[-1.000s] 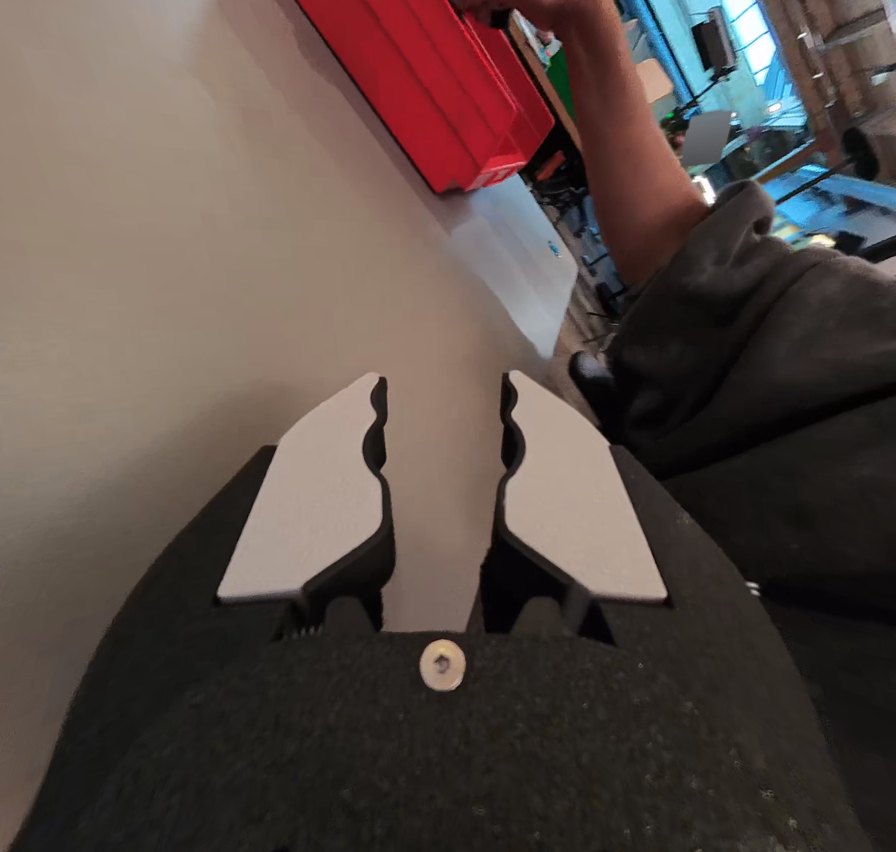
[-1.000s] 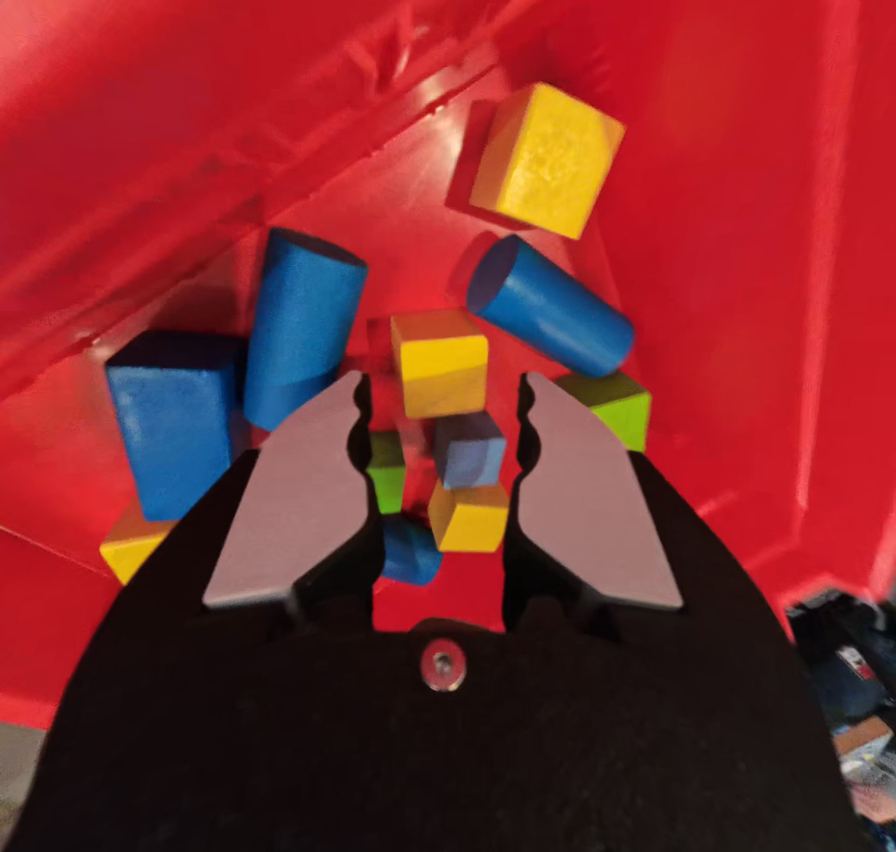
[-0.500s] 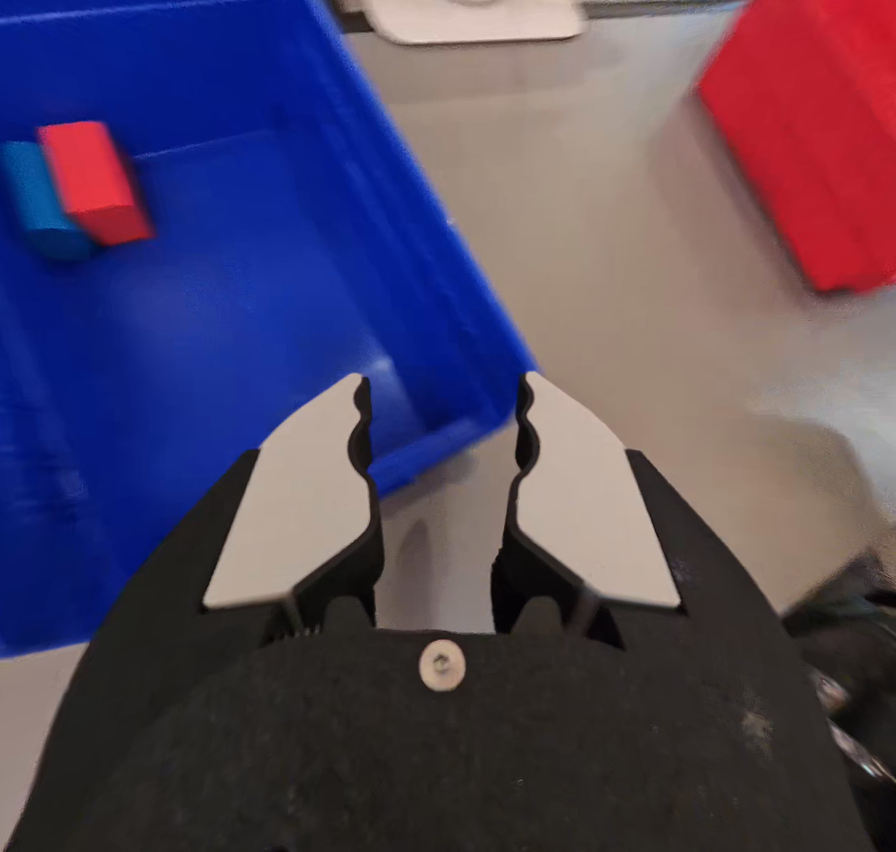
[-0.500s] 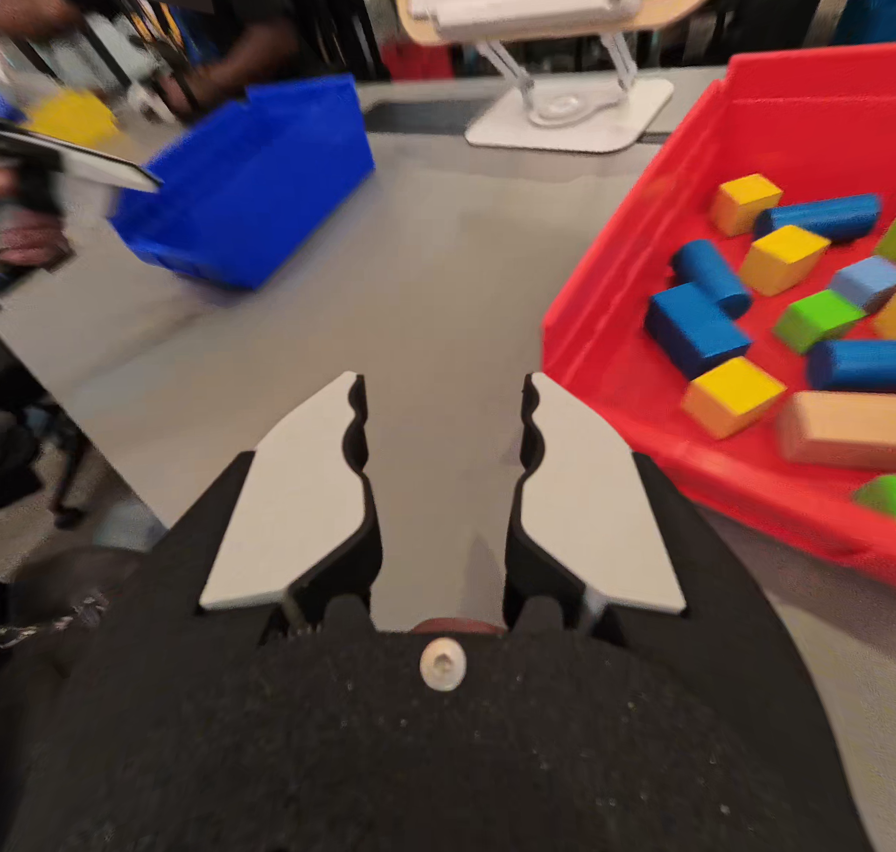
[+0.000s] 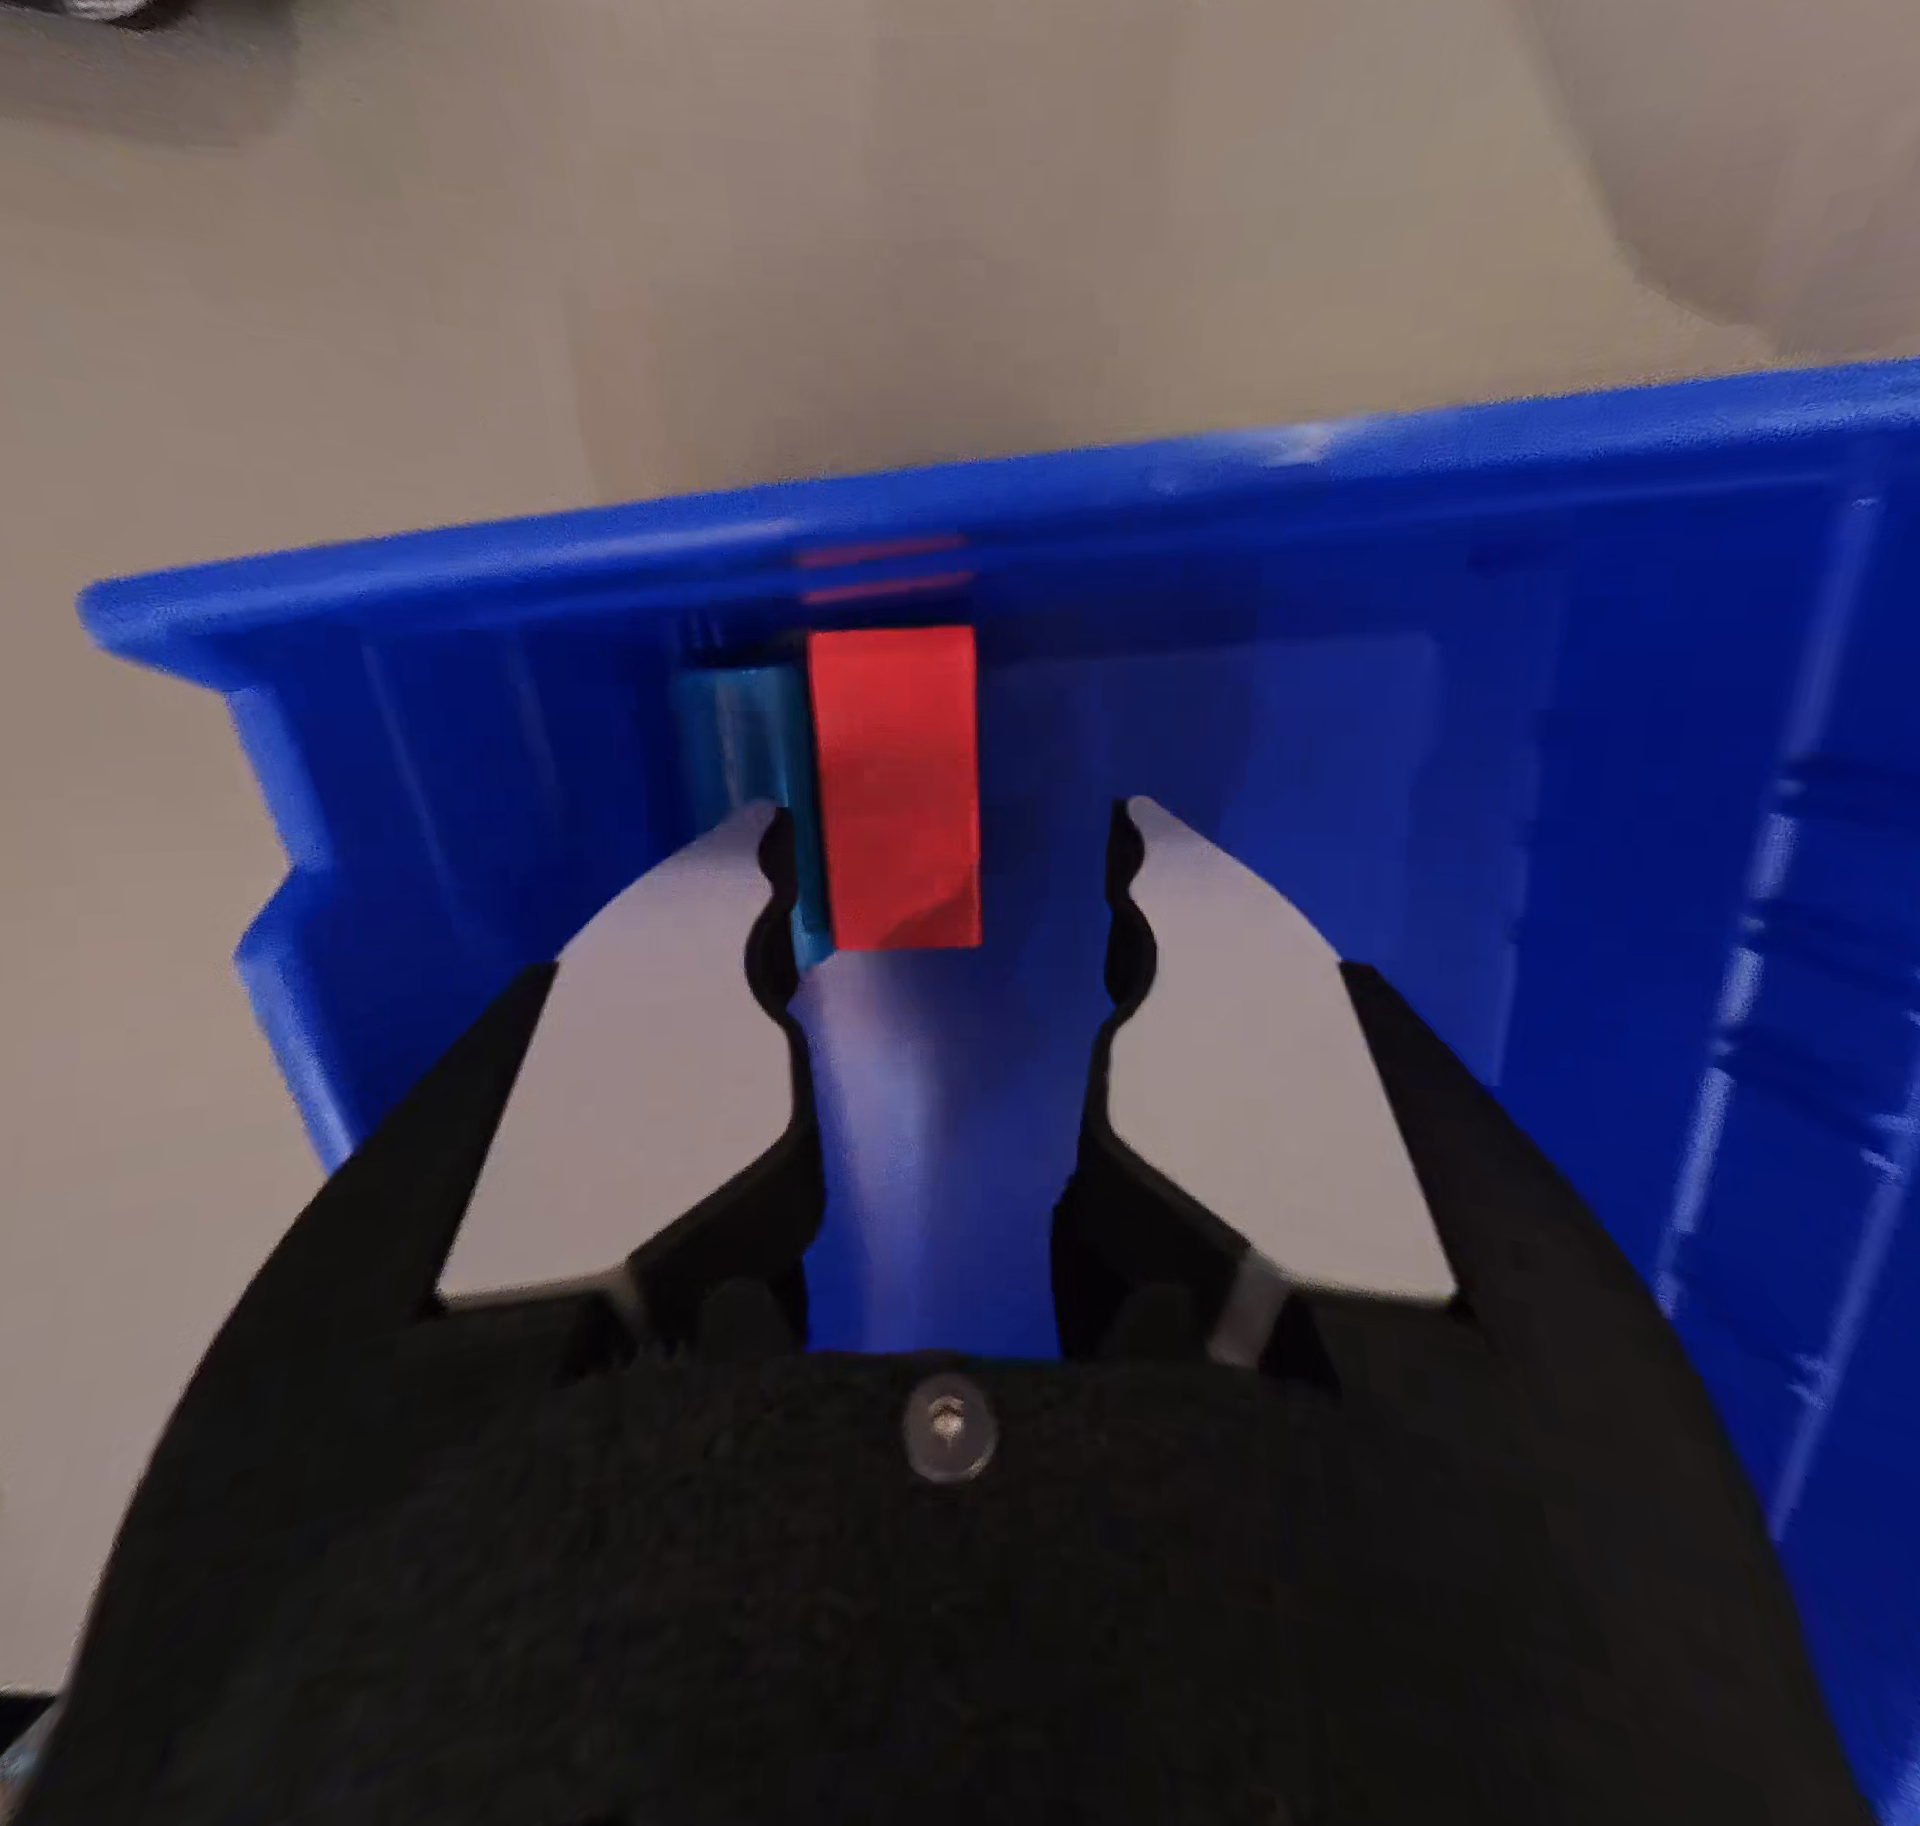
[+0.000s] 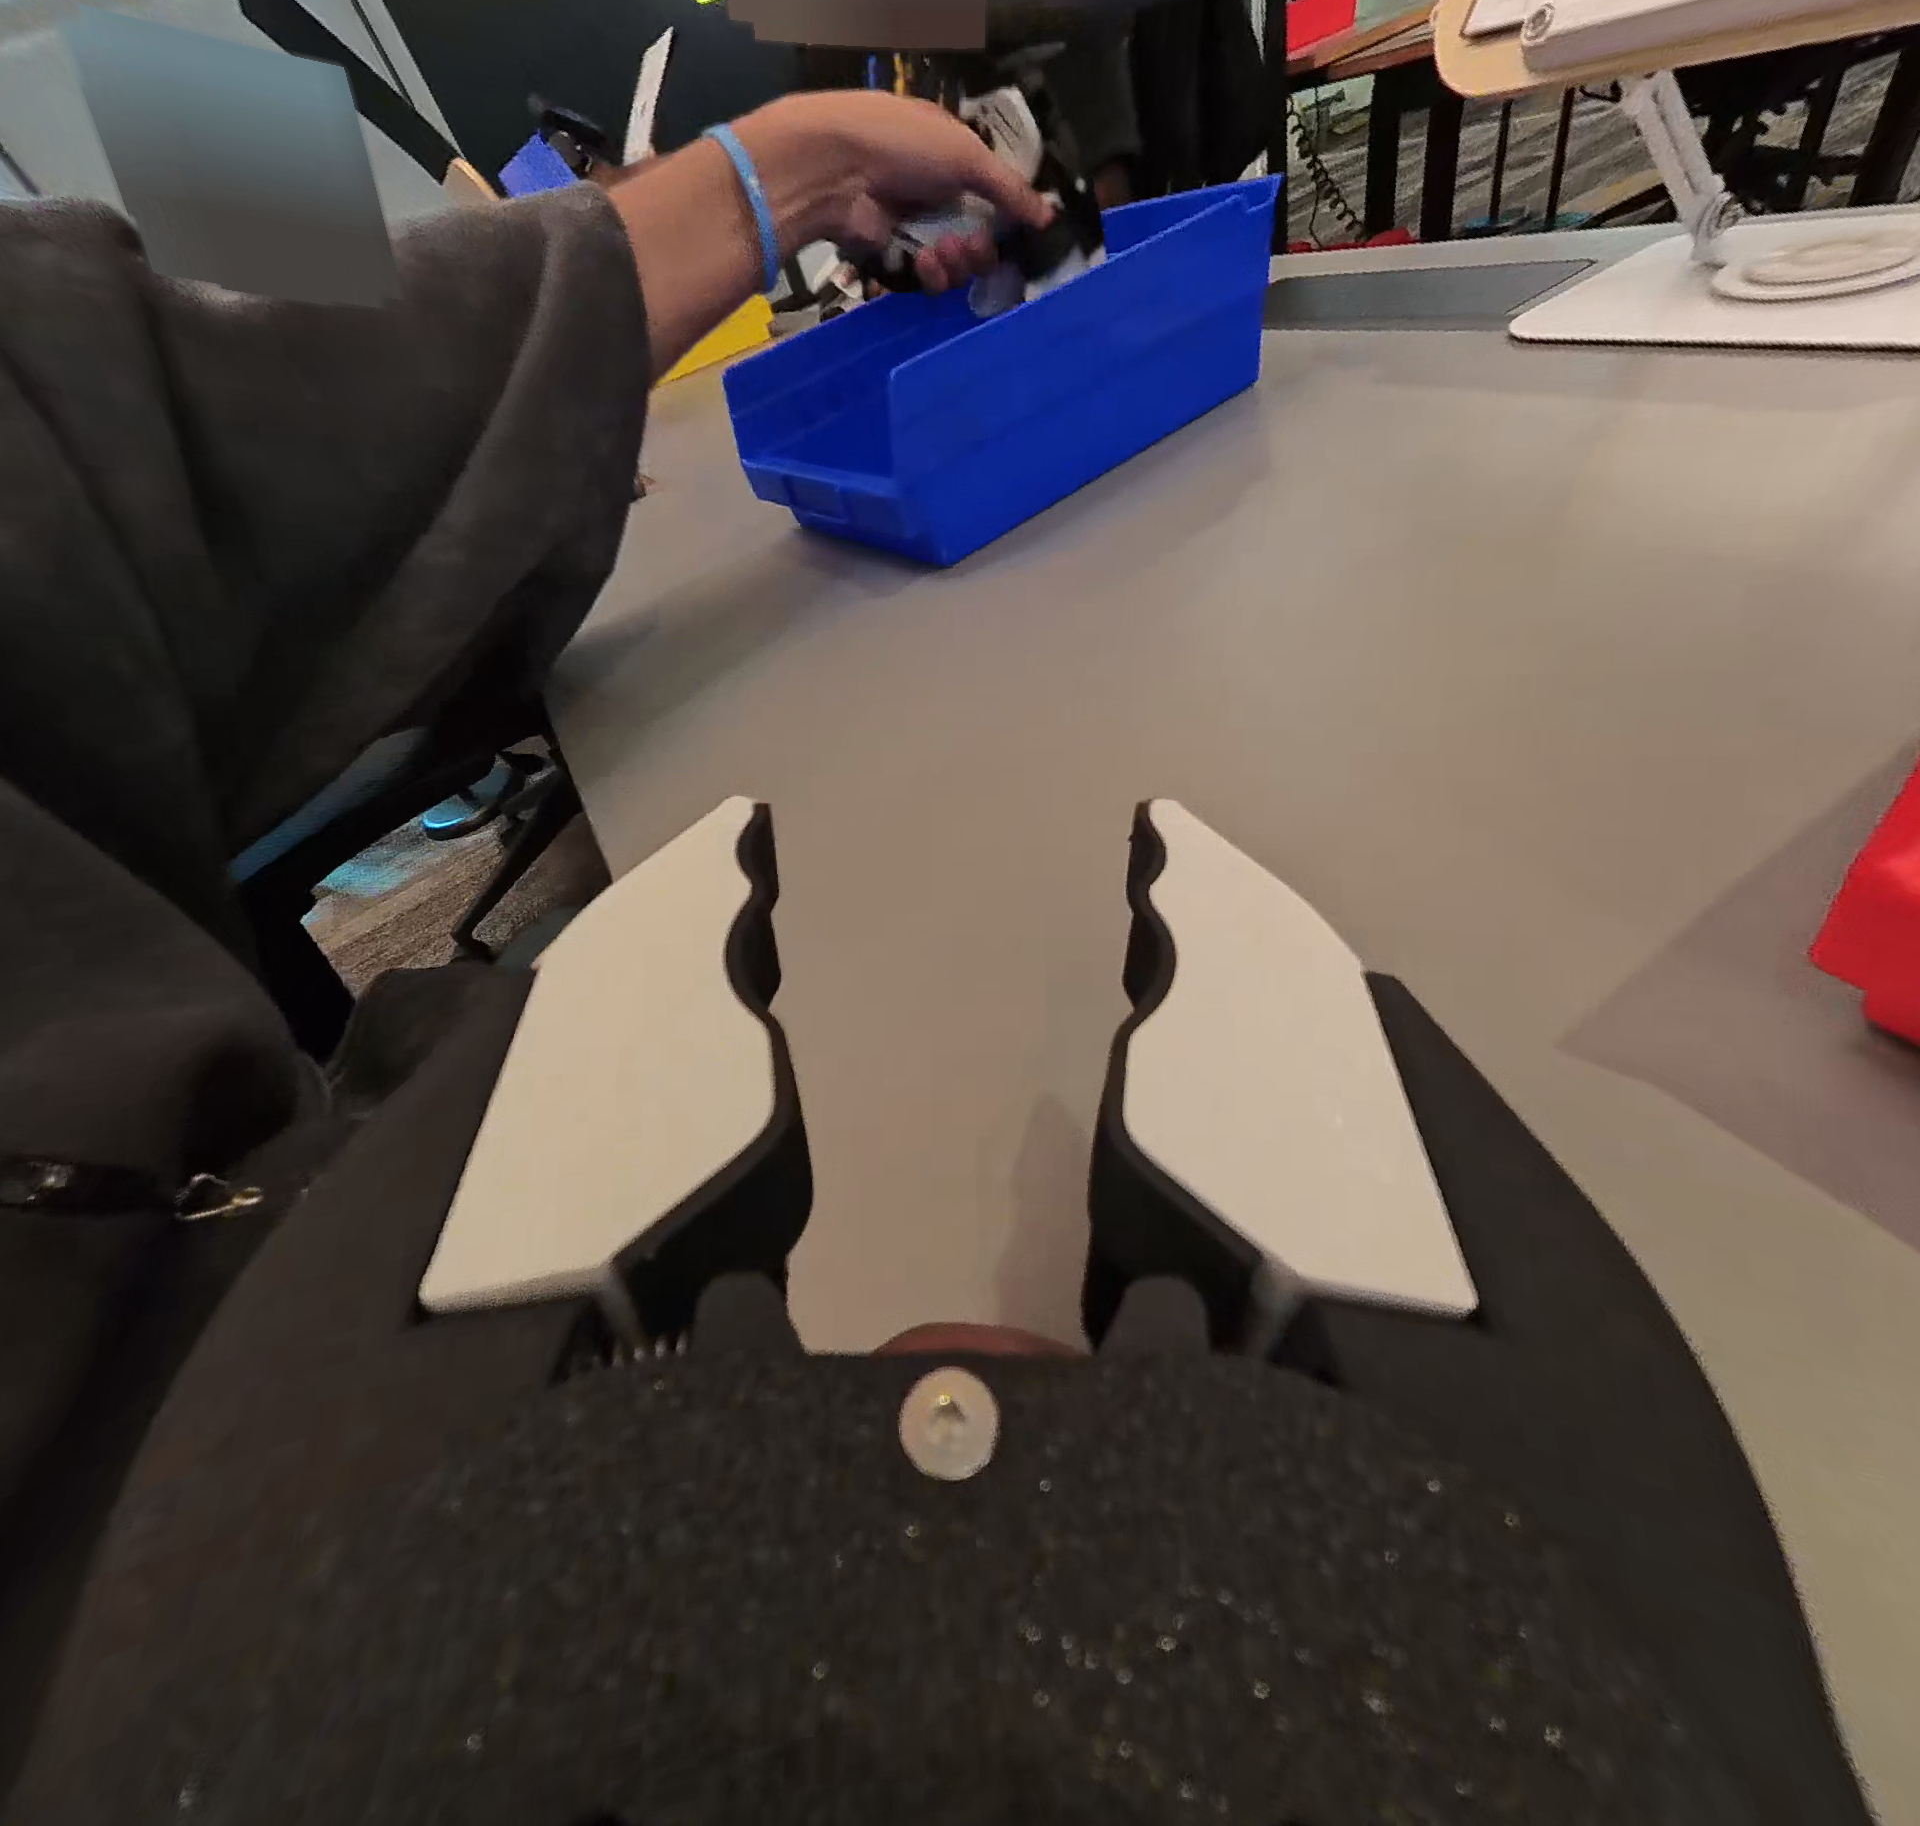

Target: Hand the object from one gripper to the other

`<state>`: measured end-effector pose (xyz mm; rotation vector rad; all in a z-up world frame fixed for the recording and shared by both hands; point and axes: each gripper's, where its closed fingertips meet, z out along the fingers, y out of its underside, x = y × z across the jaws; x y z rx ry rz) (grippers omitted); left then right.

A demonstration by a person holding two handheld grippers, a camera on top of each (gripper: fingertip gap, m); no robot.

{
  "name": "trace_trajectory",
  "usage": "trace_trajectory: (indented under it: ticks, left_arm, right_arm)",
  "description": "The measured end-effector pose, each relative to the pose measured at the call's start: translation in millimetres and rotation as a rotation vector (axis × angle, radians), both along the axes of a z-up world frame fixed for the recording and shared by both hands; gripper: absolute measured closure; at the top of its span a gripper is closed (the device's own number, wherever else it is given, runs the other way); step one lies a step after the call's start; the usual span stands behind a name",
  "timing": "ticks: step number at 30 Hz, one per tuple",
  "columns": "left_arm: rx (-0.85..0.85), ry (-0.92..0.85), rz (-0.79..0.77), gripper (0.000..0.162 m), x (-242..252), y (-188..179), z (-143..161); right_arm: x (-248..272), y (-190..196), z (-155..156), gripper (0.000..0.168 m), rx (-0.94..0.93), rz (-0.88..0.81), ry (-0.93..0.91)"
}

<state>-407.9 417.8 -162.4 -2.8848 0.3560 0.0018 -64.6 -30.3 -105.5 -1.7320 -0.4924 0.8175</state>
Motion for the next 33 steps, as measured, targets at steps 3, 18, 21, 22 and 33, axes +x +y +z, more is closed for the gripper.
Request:
trace_trajectory:
  ticks: [3, 18, 21, 22, 33]
  left_arm:
    - [0.007, 0.043, -0.003, 0.111, -2, 5, -7]
    - [-0.047, -0.065, -0.049, 0.128, 11, -15, -18]
    - [0.069, -0.268, -0.121, 0.128, 28, -42, 22]
    - [0.108, -0.357, -0.154, 0.128, 36, -57, 38]
    - [0.006, -1.431, -0.471, 0.128, 196, -321, 141]
  right_arm:
    - [-3, -3, 4, 0.104, 0.018, 0.016, 0.007]
    - [-17, -8, -3, 0.106, 0.008, 0.086, -0.021]
    - [-13, -8, 3, 0.106, 0.036, 0.071, -0.026]
    - [-12, -7, 8, 0.106, 0.064, 0.059, -0.024]
    - [-67, 68, 44, 0.076, 0.391, 0.111, -0.288]
